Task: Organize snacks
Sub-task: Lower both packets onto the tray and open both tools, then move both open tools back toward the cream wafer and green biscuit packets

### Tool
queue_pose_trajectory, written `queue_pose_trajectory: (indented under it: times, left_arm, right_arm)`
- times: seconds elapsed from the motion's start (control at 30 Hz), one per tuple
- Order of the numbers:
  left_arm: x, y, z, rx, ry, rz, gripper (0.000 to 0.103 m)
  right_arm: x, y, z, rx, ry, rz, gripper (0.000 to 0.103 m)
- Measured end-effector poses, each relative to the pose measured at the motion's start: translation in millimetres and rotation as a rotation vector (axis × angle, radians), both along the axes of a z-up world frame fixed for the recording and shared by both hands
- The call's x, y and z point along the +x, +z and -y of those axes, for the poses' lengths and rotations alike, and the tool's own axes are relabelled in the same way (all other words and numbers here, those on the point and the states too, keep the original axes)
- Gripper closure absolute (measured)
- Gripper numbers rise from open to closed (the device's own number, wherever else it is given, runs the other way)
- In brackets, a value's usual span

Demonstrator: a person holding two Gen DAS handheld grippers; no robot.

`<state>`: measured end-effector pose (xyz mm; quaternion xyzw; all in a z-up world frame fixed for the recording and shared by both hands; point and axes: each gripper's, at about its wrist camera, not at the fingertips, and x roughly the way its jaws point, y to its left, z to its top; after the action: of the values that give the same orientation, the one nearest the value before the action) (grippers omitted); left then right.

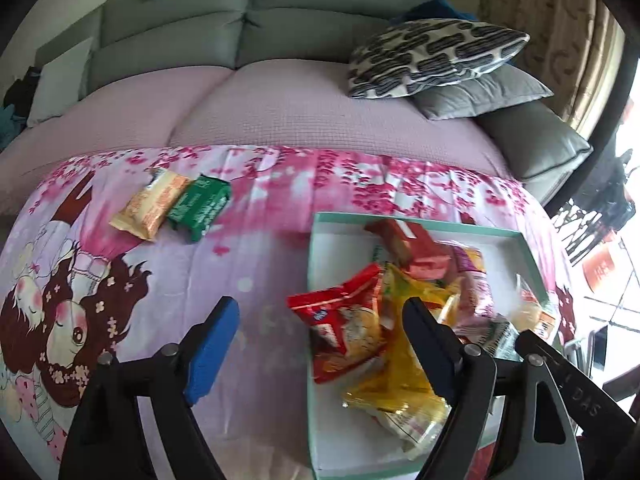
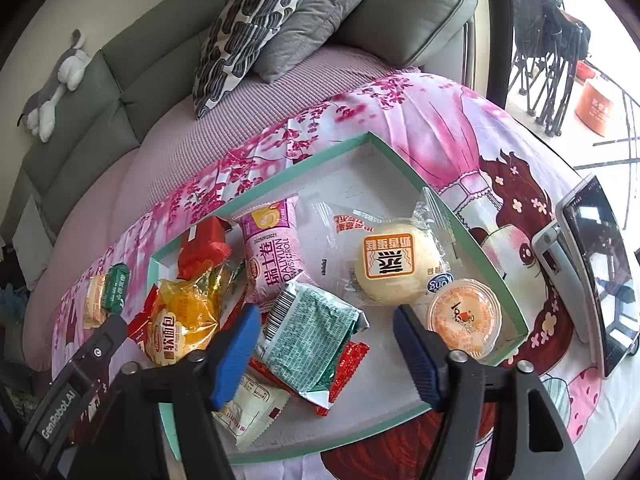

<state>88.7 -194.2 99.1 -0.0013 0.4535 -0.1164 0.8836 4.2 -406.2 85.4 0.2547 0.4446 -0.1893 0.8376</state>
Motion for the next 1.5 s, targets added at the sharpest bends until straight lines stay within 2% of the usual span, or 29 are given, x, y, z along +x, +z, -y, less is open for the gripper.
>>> queue_pose_trajectory:
  times: [0.1,0.2,0.27,0.4,0.8,0.97,1.17,1.3,1.4,1.5]
  left_arm:
    - [4.5,-3.7,-5.4,0.021,0.028,0.003,0.018]
    - [4.9,-7.5,-4.3,0.057,0.037,0.014,0.008]
    - [5.1,-7.6,-3.6,0.055,0.031,0.015,0.008]
    - [4.4,-8.7,-2.0,0.048,0.021,0.007,0.007]
    - [4.8,-6.2,-9.1,0.072,0.037,0.011,0.007]
    - [4.5,-2.5,-15.2,0.078,0.045,0.002,0.007]
    - [6.5,2.9,-28.9,0.085,0.072,-0.001,0.007]
    - [9.8,6.7,-43.1,0.088,0.098,0.007,0.007]
    - [14.1,8.5,-55.8,0.114,0.110,0.015,0.007]
    - [18.3,9.1,-69.1,0.180,0.135,0.029,0.007]
  right_arm:
    - [1.5,-0.9,-1.2,-0.025,0.005,-0.006,0.023]
    - [2.1,-1.7,-1.2,-0.039,0.006,-0.006,0.018]
    - [2.6,-1.4,-1.6,-0.049,0.010,-0.007,0.014]
    - [2.9,0.7,-4.1,-0.067,0.015,0.003,0.000]
    - [3.5,8.9,-13.4,-0.093,0.041,0.036,0.000]
    - [7.6,12.1,-24.7,-0.149,0.051,0.005,0.000]
    - [6.0,16.5,-33.0,-0.067,0.048,0.054,0.000]
    - [9.3,19.4,-45.3,-0.088,0.069,0.060,0.000]
    - [13.0,21.2,-56.4,-0.095,0.092,0.068,0.000]
    - [19.5,19.1,-72.2,-0.101,0.126,0.057,0.000]
